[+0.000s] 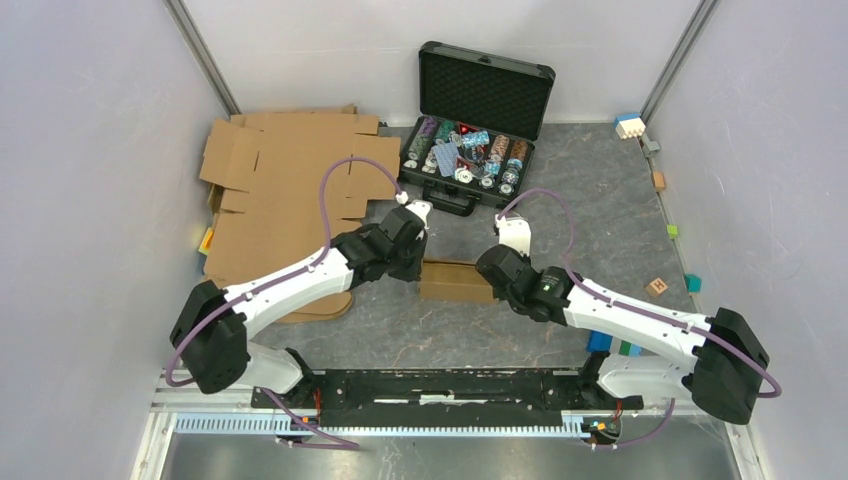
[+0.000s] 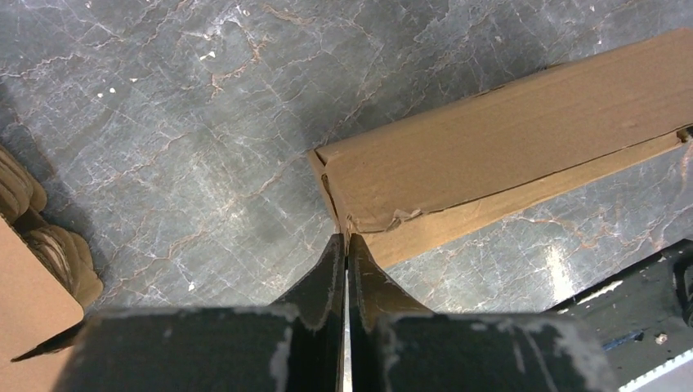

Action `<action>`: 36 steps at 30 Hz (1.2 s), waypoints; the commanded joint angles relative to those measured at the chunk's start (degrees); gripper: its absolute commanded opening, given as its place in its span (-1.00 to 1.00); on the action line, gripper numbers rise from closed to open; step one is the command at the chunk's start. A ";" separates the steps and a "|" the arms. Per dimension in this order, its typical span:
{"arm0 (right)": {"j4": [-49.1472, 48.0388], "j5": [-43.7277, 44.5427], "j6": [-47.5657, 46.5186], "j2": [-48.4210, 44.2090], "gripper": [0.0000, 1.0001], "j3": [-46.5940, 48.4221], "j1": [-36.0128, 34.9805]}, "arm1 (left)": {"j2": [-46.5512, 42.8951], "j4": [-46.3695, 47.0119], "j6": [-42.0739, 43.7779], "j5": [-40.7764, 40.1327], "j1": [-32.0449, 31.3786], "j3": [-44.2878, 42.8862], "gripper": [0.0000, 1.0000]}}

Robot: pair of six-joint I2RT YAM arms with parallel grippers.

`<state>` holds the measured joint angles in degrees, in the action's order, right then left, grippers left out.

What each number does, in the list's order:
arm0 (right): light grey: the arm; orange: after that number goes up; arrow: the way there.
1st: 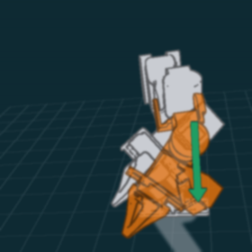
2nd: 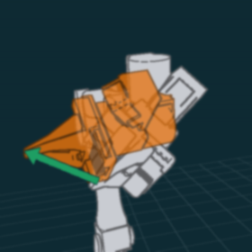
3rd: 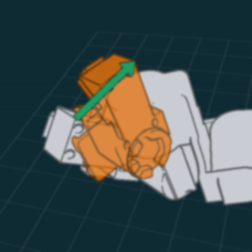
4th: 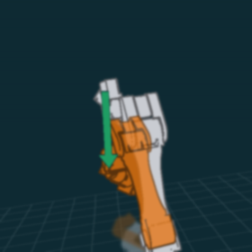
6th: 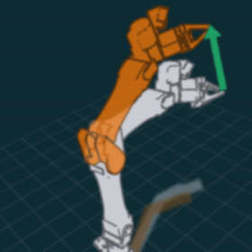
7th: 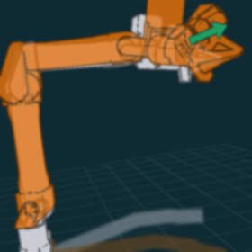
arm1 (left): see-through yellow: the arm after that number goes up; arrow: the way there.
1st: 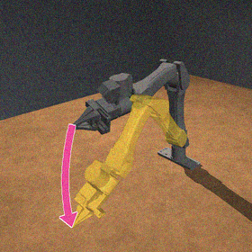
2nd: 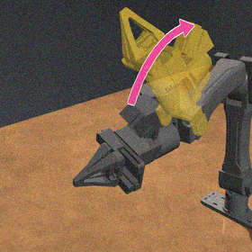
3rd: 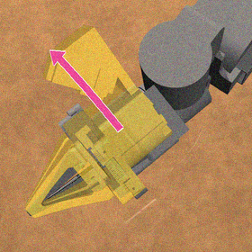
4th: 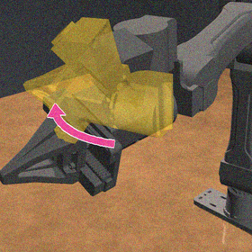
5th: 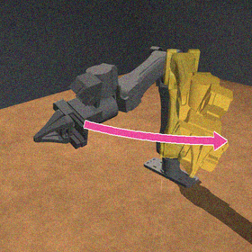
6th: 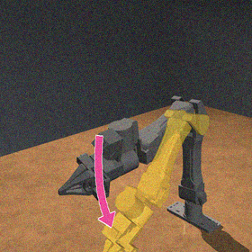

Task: Fold the paper box

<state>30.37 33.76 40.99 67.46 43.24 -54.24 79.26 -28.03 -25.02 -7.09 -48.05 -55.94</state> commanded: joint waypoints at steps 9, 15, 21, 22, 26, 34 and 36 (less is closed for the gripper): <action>3.39 3.51 -1.90 1.13 -1.00 -0.20 -0.72 | 4.18 -7.60 1.56 12.15 3.71 -9.01 -0.95; 3.67 4.25 -2.29 1.05 -1.00 -1.12 -0.69 | 3.79 -7.22 0.35 15.88 4.96 -7.81 -0.96; 3.21 3.47 -2.30 1.11 -1.00 -1.43 -0.78 | 3.88 -5.64 -0.97 19.09 5.33 -6.58 -0.96; 3.12 3.49 -2.25 1.07 -1.00 -1.49 -0.80 | 3.81 -5.19 -1.31 19.42 5.42 -6.28 -0.96; 2.94 3.42 -2.18 0.92 -1.00 -1.84 -0.78 | 3.55 -2.68 -2.67 21.08 6.02 -4.74 -0.96; 2.52 3.01 -1.60 0.39 -1.00 -2.46 -0.88 | 3.32 -2.23 -4.52 16.96 5.88 -3.17 -0.96; 2.33 3.05 -1.55 0.52 -1.00 -2.42 -0.89 | 2.97 -2.20 -4.92 15.15 5.54 -2.95 -0.95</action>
<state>30.37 37.80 39.13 67.55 42.61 -54.76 83.09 -32.23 -26.98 8.97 -41.80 -60.03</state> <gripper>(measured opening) 0.009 0.037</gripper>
